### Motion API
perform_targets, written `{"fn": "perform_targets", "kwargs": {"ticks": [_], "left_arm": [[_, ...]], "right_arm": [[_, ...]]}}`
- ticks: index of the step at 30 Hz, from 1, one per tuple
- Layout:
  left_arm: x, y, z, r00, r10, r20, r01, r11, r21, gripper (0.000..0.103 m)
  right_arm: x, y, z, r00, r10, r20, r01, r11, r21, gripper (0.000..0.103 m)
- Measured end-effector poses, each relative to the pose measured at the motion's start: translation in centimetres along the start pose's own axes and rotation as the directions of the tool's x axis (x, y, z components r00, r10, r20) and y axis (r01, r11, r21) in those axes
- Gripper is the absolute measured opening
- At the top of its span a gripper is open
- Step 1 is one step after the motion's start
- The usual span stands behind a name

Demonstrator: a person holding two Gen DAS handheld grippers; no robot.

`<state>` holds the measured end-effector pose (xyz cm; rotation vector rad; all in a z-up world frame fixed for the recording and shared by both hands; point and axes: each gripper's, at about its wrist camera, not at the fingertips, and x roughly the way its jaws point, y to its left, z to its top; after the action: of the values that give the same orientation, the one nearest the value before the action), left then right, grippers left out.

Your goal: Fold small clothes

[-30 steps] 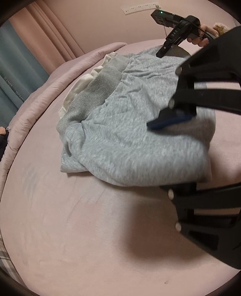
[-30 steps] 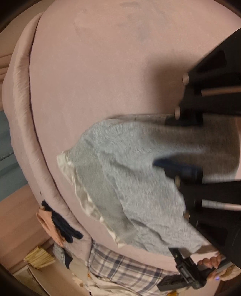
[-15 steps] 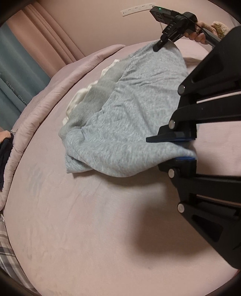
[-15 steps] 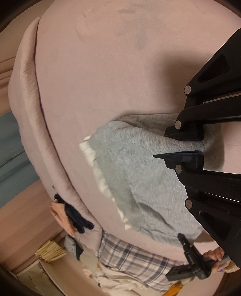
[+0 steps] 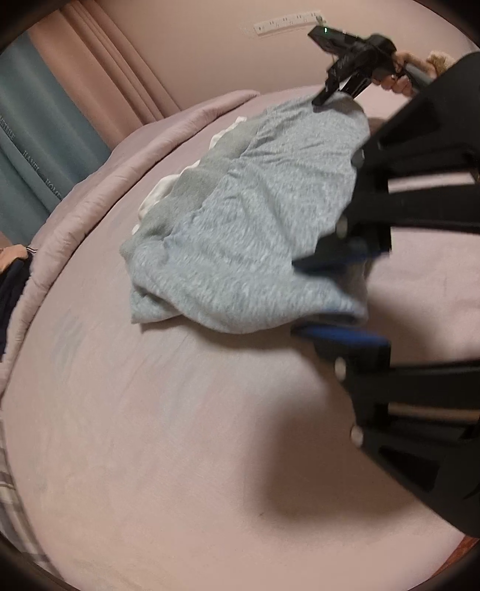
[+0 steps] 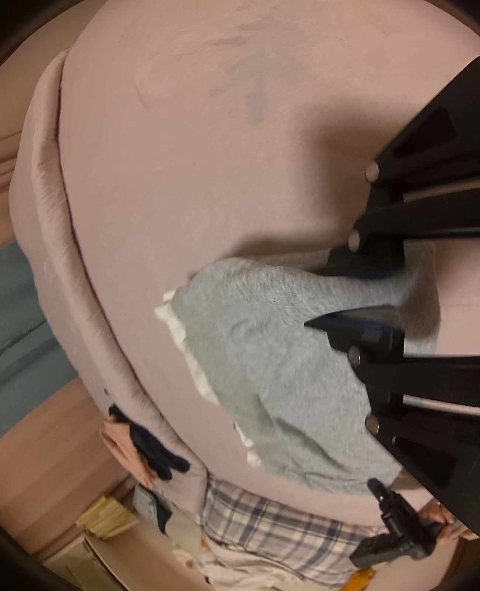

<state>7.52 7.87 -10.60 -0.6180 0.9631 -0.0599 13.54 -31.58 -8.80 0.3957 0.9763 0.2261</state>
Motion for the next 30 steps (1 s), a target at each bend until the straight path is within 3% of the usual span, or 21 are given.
{"fn": "perform_targets", "kwargs": {"ticks": [1, 2, 5, 8, 16, 26, 30], "left_arm": [[-0.1, -0.1, 0.0, 1.0, 0.003, 0.011, -0.003, 1.0, 0.008, 0.049], [-0.3, -0.3, 0.0, 1.0, 0.0, 0.022, 0.0, 1.0, 0.017, 0.057], [-0.5, -0.3, 0.2, 0.999, -0.019, 0.042, 0.018, 1.0, 0.022, 0.073], [-0.6, -0.2, 0.2, 0.997, -0.024, 0.068, 0.022, 0.999, 0.024, 0.081], [-0.6, 1.5, 0.6, 0.993, -0.065, 0.098, 0.068, 0.997, -0.028, 0.083], [-0.7, 3.7, 1.0, 0.991, -0.079, 0.107, 0.09, 0.991, -0.102, 0.083], [-0.8, 3.6, 1.0, 0.991, -0.081, 0.108, 0.092, 0.99, -0.103, 0.083]], "right_arm": [[-0.1, -0.2, 0.0, 1.0, -0.005, 0.004, 0.005, 1.0, 0.016, 0.06], [-0.3, -0.5, -0.1, 1.0, -0.003, 0.02, 0.002, 0.999, 0.034, 0.064], [-0.9, -0.9, -0.4, 0.999, 0.004, 0.042, -0.007, 0.998, 0.067, 0.066], [-1.2, -1.4, -1.5, 0.999, 0.014, 0.04, -0.018, 0.993, 0.119, 0.071], [1.3, -0.9, -4.7, 0.995, 0.077, -0.058, -0.063, 0.976, 0.209, 0.071], [2.2, -0.4, -4.3, 0.998, 0.066, -0.019, -0.058, 0.956, 0.288, 0.074], [1.2, -0.2, -4.5, 1.0, 0.003, -0.016, 0.002, 0.959, 0.285, 0.074]]}}
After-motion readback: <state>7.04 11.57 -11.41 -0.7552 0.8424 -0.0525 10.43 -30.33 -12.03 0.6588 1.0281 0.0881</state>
